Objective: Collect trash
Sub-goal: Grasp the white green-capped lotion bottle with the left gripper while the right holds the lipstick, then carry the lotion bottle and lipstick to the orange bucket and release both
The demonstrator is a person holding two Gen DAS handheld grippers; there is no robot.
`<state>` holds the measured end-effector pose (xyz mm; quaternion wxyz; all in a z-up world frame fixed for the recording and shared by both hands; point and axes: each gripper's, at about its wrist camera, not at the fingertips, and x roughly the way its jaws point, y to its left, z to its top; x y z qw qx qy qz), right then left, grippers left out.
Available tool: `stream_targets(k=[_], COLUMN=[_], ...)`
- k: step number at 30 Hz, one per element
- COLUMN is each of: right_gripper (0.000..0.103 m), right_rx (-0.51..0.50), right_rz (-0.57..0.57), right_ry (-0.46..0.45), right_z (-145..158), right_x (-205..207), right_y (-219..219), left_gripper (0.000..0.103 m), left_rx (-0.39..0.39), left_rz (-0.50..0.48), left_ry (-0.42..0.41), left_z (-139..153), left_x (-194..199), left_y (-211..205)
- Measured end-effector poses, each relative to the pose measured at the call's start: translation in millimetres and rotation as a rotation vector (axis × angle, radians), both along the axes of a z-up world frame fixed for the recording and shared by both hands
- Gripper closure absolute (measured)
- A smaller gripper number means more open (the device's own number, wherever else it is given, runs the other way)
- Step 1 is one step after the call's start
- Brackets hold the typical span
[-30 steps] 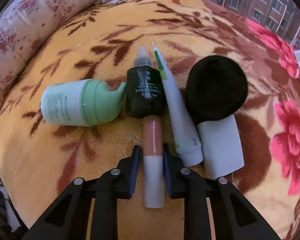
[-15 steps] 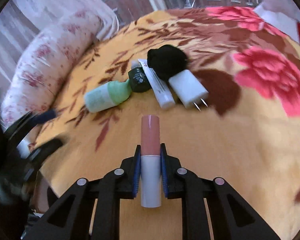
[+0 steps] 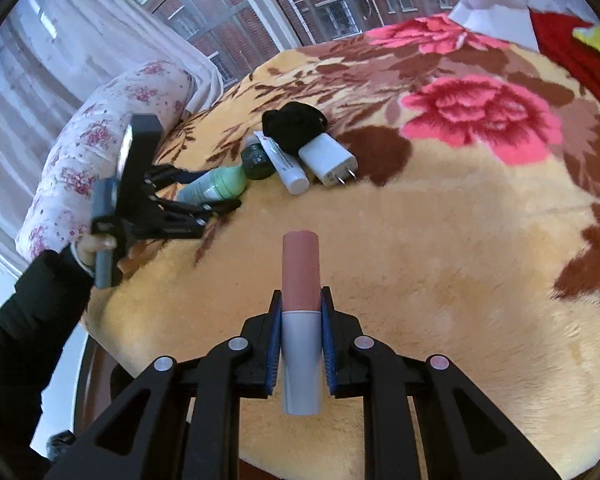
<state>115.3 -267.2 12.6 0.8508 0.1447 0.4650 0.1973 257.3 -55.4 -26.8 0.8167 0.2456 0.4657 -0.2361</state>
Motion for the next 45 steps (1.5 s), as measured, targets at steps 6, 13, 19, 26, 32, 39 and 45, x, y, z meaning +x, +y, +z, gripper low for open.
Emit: stream_targets(k=[6, 13, 19, 26, 32, 39, 45], right_gripper=[0.086, 0.086, 0.086, 0.086, 0.086, 0.086, 0.086], right_rx=[0.016, 0.035, -0.028, -0.025, -0.044, -0.125, -0.197], right_rz=[-0.004, 0.001, 0.028, 0.073, 0.072, 0.035, -0.002], right_ry=[0.015, -0.019, -0.114, -0.165, -0.162, -0.094, 0.023], right_z=[-9.4, 0.6, 23.8, 36.9, 26.0, -20.9, -74.9], right_x=[0.4, -10.4, -37.7, -101.9, -166.2, -217.2, -219.9], right_y=[4.7, 15.8, 38.9, 60.4, 68.4, 84.1, 88.5], left_gripper=[0.045, 0.051, 0.055, 0.055, 0.055, 0.055, 0.055], left_rx=[-0.061, -0.137, -0.246, -0.293, -0.353, -0.337, -0.299], left_rz=[0.066, 0.288, 0.393, 0.429, 0.469, 0.462, 0.512], left_ry=[-0.033, -0.085, -0.154, -0.246, -0.204, -0.054, 0.086], left_z=[0.1, 23.5, 70.1, 102.0, 77.5, 4.5, -47.6], left_x=[-8.1, -41.4, -124.7, -245.5, -319.2, -341.9, -328.0], left_y=[5.7, 9.7, 17.5, 24.3, 29.7, 17.6, 24.5])
